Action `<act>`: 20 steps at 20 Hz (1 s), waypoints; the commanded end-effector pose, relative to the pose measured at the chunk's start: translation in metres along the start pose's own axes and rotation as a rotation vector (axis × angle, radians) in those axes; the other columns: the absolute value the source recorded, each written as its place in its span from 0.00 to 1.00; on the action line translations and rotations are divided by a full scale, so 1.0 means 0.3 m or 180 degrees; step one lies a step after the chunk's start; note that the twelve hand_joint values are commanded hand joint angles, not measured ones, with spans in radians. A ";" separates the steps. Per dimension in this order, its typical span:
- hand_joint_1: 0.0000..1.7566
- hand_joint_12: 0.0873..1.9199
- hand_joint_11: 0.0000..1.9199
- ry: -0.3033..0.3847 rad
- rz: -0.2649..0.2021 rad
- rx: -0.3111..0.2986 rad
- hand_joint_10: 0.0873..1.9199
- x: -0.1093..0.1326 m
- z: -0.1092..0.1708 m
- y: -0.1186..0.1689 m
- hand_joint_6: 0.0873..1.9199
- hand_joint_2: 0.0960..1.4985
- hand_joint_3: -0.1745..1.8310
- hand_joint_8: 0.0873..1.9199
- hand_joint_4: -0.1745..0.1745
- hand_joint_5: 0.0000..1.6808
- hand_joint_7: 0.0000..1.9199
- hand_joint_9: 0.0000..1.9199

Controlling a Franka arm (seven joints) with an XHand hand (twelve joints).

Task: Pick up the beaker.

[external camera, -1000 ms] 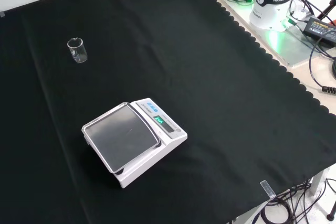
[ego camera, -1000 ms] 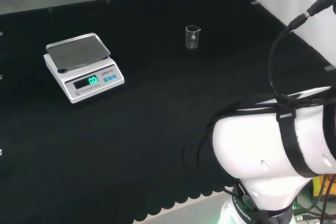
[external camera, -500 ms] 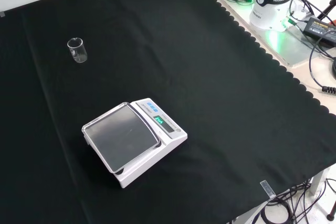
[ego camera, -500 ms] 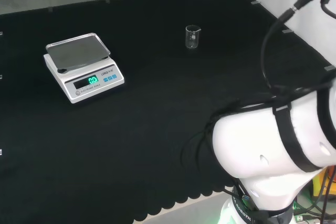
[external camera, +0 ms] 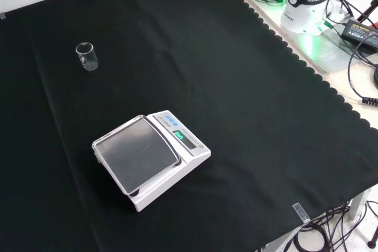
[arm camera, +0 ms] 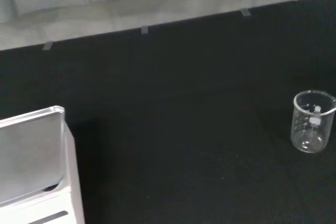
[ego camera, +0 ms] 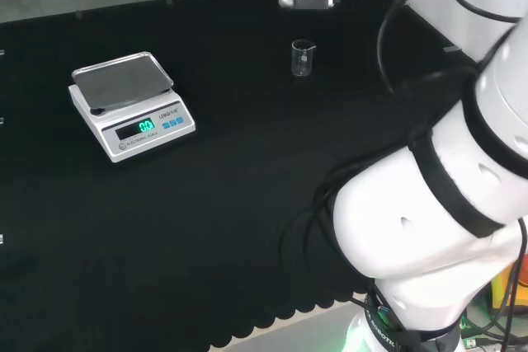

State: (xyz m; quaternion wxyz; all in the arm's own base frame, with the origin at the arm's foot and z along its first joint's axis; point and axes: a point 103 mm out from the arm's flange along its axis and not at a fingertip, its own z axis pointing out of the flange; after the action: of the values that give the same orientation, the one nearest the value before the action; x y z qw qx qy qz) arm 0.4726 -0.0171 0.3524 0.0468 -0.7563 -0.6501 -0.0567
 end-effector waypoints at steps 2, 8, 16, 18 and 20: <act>0.07 0.74 0.00 0.0319 0.0210 -0.0010 0.28 -0.220 0.231 0.373 0.00 0.69 0.16 0.29 0.28 0.14 0.00 0.00; 0.07 0.74 0.00 0.0178 0.0380 0.0178 0.28 -0.272 0.334 0.489 0.00 0.69 0.16 0.31 0.28 0.14 0.00 0.00; 0.08 0.74 0.00 0.0185 0.0381 0.0279 0.29 -0.340 0.466 0.638 0.00 0.68 0.15 0.32 0.27 0.14 0.00 0.00; 0.08 0.74 0.00 0.0174 0.0364 0.0322 0.29 -0.356 0.483 0.658 0.00 0.68 0.15 0.32 0.27 0.14 0.00 0.00; 0.08 0.74 0.00 0.0197 0.0380 0.0348 0.29 -0.378 0.494 0.669 0.00 0.68 0.15 0.32 0.27 0.14 0.00 0.00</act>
State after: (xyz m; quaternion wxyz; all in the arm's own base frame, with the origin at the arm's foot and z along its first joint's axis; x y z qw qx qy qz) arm 0.6363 -0.1120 0.2156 0.0900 -0.7868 -0.6093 -0.0399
